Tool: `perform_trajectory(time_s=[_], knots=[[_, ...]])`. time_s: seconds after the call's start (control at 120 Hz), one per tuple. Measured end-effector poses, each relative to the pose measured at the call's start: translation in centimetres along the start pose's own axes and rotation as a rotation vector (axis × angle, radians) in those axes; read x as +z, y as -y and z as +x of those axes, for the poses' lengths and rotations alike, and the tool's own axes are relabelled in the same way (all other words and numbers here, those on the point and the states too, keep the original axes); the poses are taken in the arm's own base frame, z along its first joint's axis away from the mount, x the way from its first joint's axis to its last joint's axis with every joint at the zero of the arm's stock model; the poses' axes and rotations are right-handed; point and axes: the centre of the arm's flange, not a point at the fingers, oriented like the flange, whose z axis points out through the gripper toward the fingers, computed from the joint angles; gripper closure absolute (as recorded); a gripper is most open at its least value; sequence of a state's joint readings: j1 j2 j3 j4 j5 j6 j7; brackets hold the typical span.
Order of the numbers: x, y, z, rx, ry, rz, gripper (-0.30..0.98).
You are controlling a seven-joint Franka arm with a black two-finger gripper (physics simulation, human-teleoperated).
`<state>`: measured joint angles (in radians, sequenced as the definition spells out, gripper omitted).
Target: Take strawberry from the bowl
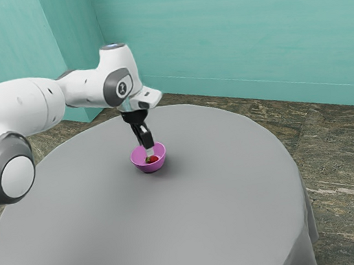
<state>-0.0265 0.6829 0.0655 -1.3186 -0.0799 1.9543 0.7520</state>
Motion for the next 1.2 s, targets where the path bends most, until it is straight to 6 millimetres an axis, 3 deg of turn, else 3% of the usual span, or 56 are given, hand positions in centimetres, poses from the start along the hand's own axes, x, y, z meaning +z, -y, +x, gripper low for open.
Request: perform_trajectory(time_s=[0.15, 0.508, 1.2], knots=[[1.3, 1.2, -0.6, 0.019, -0.010, -0.006, 0.21], [2.3, 2.1, -1.2, 0.012, -0.064, -0.039, 0.21], [3.7, 2.5, -0.9, 0.028, -0.085, -0.042, 0.21]])
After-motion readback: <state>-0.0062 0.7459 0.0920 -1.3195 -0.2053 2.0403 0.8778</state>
